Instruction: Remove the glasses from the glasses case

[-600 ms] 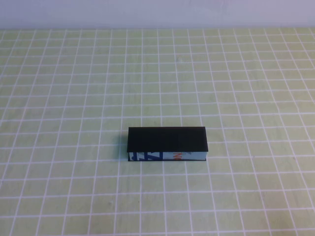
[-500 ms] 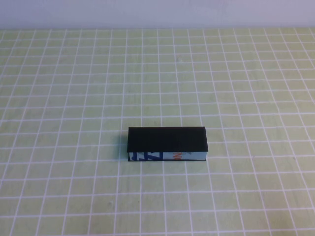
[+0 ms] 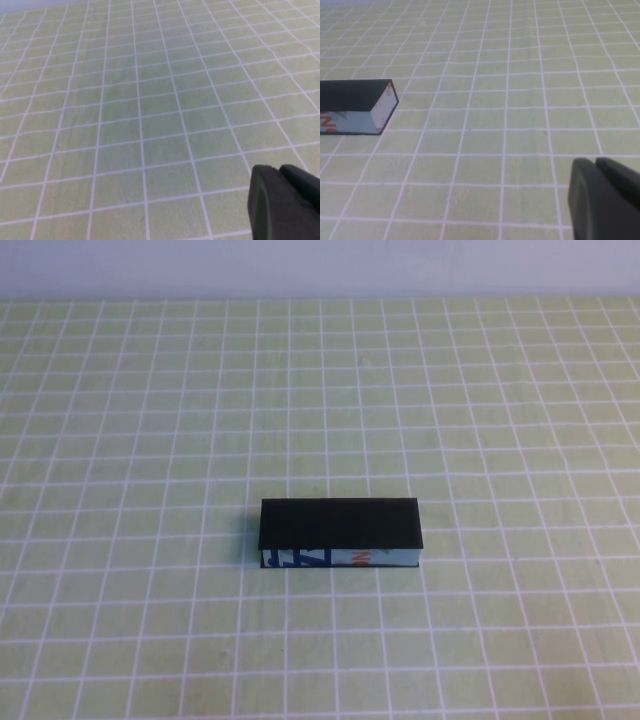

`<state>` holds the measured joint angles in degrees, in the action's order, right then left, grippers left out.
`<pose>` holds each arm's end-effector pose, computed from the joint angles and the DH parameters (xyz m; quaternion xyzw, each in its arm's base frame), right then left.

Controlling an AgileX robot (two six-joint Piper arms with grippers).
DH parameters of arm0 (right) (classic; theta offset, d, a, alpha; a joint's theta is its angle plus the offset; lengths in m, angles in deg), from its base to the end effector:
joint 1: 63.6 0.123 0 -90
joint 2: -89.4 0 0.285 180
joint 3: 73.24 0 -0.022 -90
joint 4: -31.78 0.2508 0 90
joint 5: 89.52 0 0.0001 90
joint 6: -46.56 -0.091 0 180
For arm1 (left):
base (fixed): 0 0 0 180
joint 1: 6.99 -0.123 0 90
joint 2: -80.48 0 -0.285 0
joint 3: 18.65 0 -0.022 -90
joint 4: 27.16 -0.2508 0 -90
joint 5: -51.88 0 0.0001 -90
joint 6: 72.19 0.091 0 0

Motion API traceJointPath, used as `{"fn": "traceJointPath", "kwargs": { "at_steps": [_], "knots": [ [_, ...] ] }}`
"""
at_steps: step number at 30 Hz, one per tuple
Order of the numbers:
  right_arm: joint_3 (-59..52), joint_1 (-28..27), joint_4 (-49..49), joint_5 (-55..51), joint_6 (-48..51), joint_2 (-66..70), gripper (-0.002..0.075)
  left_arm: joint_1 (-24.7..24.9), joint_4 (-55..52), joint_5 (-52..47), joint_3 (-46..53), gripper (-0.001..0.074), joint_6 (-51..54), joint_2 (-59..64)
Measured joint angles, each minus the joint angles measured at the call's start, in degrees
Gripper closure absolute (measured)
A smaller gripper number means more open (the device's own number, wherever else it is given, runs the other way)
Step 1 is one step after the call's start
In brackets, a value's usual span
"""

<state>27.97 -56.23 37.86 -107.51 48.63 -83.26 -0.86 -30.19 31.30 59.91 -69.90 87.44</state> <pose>0.0535 0.0099 0.1761 -0.0352 0.7873 0.0723 0.6113 0.0527 -0.0040 0.1738 0.0728 0.7957 0.0022 0.6013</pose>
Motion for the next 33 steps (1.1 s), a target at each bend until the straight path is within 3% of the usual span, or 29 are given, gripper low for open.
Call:
{"fn": "traceJointPath", "kwargs": {
  "at_steps": [26,29,33],
  "knots": [
    [0.0,0.0,0.0,0.0,0.0,0.0,0.0743,0.0,4.05,1.78,0.0,0.0739,-0.38,0.0],
    [0.0,0.0,0.0,0.0,0.0,0.0,0.0743,0.0,9.45,4.26,0.1,0.0739,-1.02,0.0],
    [0.0,0.0,0.0,0.0,0.0,0.0,0.0743,0.0,24.45,11.74,0.1,0.0739,-3.04,0.0]
  ]
}}
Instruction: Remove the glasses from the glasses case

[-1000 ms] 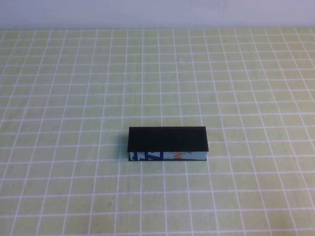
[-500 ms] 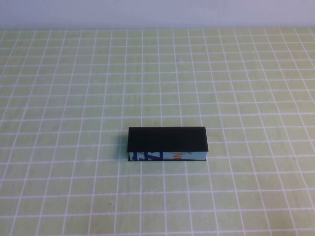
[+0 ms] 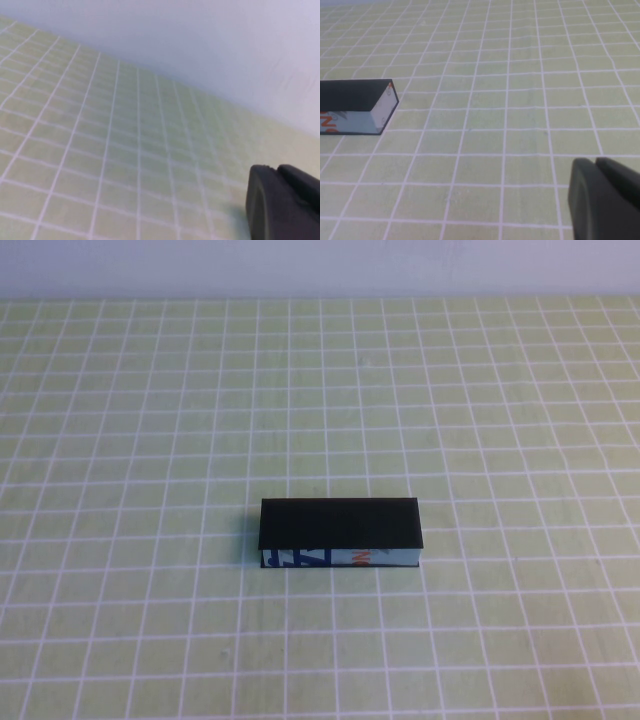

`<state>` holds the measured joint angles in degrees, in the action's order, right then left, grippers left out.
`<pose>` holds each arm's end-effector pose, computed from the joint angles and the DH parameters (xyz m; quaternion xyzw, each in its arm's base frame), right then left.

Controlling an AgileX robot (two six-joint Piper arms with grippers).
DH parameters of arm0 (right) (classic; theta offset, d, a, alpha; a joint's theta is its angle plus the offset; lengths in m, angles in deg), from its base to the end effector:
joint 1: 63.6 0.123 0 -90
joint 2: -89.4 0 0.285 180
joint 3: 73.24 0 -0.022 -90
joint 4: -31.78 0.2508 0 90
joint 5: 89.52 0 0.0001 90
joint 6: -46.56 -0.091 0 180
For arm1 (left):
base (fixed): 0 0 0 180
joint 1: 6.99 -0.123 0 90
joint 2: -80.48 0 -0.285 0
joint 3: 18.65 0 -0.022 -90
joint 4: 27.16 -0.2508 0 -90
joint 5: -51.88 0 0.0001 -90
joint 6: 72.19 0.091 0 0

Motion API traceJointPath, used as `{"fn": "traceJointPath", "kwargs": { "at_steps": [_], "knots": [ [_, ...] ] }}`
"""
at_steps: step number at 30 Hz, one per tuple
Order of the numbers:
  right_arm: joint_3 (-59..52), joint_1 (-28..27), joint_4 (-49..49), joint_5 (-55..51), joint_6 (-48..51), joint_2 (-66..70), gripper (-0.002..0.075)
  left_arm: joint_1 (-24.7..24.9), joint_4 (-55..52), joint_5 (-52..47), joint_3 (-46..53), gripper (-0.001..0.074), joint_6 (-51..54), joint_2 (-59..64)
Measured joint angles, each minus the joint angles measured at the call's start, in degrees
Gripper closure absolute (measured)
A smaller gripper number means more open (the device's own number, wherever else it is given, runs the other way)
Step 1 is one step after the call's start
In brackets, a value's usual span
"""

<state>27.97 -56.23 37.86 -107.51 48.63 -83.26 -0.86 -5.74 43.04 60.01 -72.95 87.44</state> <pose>0.0535 0.0099 0.1761 -0.0352 0.7873 0.0723 0.6113 0.0553 -0.0111 0.1924 -0.0815 0.7259 -0.1855 0.6573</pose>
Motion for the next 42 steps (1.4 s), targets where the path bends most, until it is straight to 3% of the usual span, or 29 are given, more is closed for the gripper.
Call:
{"fn": "traceJointPath", "kwargs": {
  "at_steps": [7,14,20,24,33,42],
  "knots": [
    [0.0,0.0,0.0,0.0,0.0,0.0,0.0743,0.0,10.69,12.32,0.0,0.0739,-0.54,0.0],
    [0.0,0.0,0.0,0.0,0.0,0.0,0.0743,0.0,14.27,12.13,0.0,0.0739,-0.54,0.0],
    [0.0,0.0,0.0,0.0,0.0,0.0,0.0743,0.0,17.62,1.55,-4.01,0.0739,-0.54,8.67],
    [0.0,0.0,0.0,0.0,0.0,0.0,0.0743,0.0,15.46,-10.48,-12.82,0.0739,2.12,20.32],
    [0.0,0.0,0.0,0.0,0.0,0.0,0.0743,0.0,13.5,-34.88,-37.41,0.0739,19.26,51.5],
    [0.0,0.0,0.0,0.0,0.0,0.0,0.0743,0.74,14.69,-36.92,-58.47,0.0739,29.11,77.57]
  ]
}}
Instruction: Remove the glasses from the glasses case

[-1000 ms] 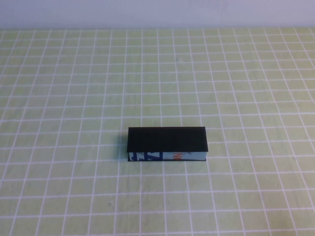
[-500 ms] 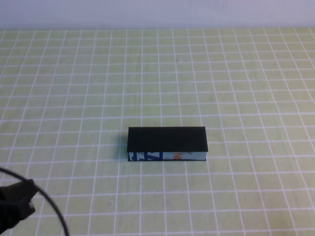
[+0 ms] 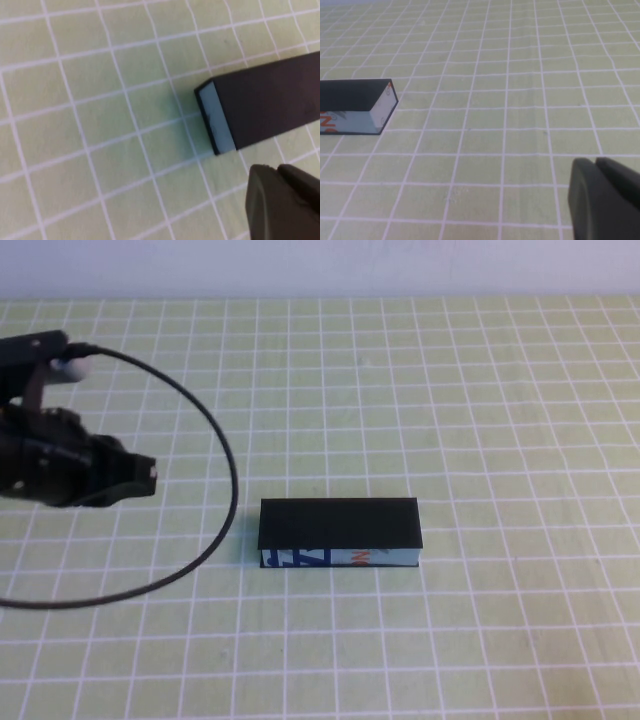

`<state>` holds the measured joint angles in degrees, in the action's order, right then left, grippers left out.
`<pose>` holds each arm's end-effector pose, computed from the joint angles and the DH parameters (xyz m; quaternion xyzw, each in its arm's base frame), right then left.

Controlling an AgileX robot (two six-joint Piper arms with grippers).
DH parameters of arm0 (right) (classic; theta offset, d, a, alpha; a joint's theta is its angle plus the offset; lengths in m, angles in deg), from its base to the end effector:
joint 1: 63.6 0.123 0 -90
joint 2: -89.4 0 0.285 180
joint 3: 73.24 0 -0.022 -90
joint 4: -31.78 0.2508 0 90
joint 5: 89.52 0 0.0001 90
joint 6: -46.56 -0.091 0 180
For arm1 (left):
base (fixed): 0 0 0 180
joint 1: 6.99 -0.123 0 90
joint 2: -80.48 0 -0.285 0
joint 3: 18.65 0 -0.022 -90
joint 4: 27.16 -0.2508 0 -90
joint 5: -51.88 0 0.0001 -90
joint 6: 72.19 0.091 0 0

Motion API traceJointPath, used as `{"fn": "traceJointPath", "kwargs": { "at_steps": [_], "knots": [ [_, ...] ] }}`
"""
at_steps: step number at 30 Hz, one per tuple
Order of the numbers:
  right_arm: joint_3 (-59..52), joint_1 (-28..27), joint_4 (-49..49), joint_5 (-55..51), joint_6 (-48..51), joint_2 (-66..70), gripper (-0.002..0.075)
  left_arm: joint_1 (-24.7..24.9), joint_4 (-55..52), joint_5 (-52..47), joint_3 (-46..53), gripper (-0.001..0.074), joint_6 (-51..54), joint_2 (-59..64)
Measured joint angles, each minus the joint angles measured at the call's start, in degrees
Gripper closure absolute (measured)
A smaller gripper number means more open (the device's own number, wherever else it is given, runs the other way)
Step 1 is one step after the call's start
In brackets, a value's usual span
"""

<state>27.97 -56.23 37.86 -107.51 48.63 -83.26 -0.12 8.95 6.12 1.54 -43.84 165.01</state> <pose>0.0535 0.0099 0.1761 -0.0352 0.7873 0.0723 0.6113 0.2624 -0.0704 0.2971 0.1328 0.9224 -0.2199 0.2883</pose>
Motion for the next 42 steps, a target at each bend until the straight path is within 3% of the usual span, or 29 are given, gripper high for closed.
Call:
{"fn": "traceJointPath", "kwargs": {
  "at_steps": [11,19,30,42],
  "knots": [
    [0.0,0.0,0.0,0.0,0.0,0.0,0.0743,7.61,7.29,2.04,-17.58,0.0739,12.18,24.15],
    [0.0,0.0,0.0,0.0,0.0,0.0,0.0743,7.73,13.02,-2.6,-27.29,0.0739,16.56,37.19],
    [0.0,0.0,-0.4,2.99,0.0,0.0,0.0743,7.73,13.92,-4.6,-29.1,0.0739,17.79,44.65],
    [0.0,0.0,20.05,22.97,-2.07,0.0,0.0743,7.73,13.84,-4.6,-29.1,0.0739,18.26,45.07]
  ]
}}
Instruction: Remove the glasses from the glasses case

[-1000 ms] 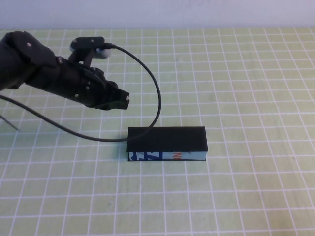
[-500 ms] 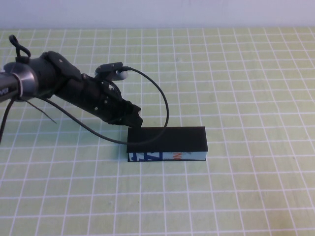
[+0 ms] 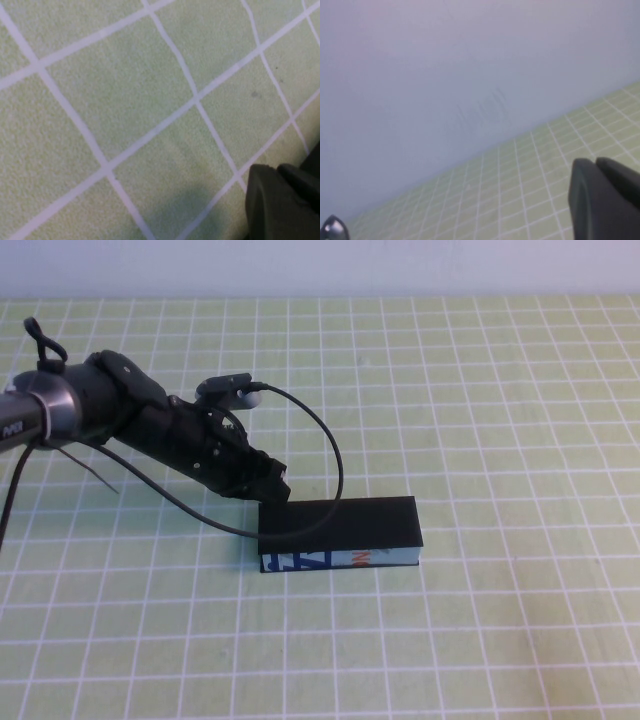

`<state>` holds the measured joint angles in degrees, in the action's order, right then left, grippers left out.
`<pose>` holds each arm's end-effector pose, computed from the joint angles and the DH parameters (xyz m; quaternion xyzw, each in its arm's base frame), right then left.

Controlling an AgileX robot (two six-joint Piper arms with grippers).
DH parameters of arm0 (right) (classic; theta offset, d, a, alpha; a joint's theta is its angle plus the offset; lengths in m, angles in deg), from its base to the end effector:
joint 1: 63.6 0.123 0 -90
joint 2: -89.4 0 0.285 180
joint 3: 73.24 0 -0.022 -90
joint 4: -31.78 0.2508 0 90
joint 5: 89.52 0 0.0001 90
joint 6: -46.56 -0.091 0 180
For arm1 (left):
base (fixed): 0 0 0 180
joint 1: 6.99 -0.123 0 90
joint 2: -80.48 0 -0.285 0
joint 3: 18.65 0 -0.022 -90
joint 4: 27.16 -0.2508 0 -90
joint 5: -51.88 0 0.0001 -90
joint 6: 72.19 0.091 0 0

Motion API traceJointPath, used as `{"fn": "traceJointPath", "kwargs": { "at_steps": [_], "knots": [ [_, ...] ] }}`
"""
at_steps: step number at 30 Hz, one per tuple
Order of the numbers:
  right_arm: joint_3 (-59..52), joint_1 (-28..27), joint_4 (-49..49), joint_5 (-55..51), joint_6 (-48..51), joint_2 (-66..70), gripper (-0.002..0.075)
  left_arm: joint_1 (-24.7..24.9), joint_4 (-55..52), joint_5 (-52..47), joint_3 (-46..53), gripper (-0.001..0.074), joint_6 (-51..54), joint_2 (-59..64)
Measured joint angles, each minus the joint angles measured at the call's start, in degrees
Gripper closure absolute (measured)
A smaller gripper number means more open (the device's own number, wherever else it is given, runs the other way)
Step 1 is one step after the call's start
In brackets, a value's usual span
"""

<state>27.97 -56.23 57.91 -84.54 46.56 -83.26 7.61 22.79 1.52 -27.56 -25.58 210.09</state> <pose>0.0560 0.0038 0.2114 0.1203 0.6427 0.2055 0.7282 0.4078 -0.1617 0.1650 0.2508 0.9017 -0.3123 0.1631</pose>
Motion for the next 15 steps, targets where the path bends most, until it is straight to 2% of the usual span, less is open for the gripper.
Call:
{"fn": "traceJointPath", "kwargs": {
  "at_steps": [2,8,12,15],
  "knots": [
    [0.0,0.0,3.22,-1.48,-1.41,0.0,0.0743,0.0,0.0,0.0,0.0,0.0739,0.0,0.0],
    [8.67,0.0,9.42,-18.7,-1.9,8.36,0.0743,0.0,0.0,0.0,0.0,0.0739,0.1,0.0],
    [17.85,0.0,9.47,-33.18,3.29,20.88,0.0743,0.0,0.0,0.0,0.0,0.0739,0.1,0.0],
    [24.11,0.0,9.37,-40.17,9.45,31.48,0.0743,0.0,0.0,0.0,0.0,0.0739,0.1,0.0]
  ]
}}
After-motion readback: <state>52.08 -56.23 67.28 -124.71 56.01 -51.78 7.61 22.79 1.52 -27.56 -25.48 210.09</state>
